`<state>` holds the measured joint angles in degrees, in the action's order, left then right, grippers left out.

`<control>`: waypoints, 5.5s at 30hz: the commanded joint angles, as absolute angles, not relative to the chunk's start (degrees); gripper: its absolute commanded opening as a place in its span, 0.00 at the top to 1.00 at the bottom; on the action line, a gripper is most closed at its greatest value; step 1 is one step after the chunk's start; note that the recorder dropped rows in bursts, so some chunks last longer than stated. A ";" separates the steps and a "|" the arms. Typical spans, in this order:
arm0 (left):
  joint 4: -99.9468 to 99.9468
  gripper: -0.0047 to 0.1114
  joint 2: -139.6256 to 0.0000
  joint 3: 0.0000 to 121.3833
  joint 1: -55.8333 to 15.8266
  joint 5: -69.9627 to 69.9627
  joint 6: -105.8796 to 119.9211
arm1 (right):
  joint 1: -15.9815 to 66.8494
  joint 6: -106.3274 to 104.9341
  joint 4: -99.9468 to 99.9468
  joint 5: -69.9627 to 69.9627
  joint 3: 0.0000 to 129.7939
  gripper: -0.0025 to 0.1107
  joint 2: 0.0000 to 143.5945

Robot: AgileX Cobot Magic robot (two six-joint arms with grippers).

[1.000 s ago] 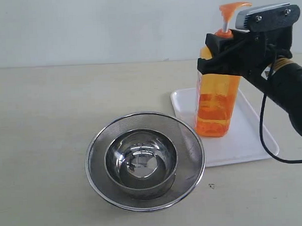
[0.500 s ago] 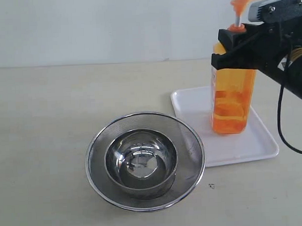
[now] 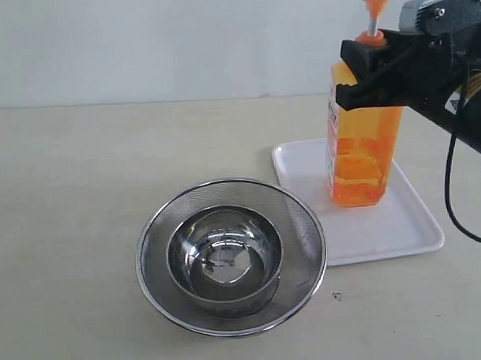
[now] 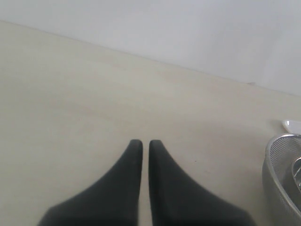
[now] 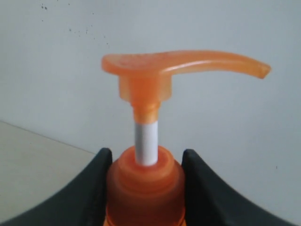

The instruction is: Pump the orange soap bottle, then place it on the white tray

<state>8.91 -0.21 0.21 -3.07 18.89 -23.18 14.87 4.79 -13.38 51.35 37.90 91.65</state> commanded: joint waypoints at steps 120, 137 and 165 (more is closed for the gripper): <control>9.02 0.92 0.00 0.00 -2.94 18.22 -22.87 | 15.93 39.55 -17.06 -1.42 1.90 0.30 20.52; 9.02 0.92 0.00 0.00 -2.94 18.22 -22.87 | 9.36 40.50 -12.24 -22.04 1.86 0.98 3.30; 9.02 0.92 0.00 0.00 -2.94 18.04 -22.87 | 5.82 11.09 1.21 -4.18 0.00 0.98 0.00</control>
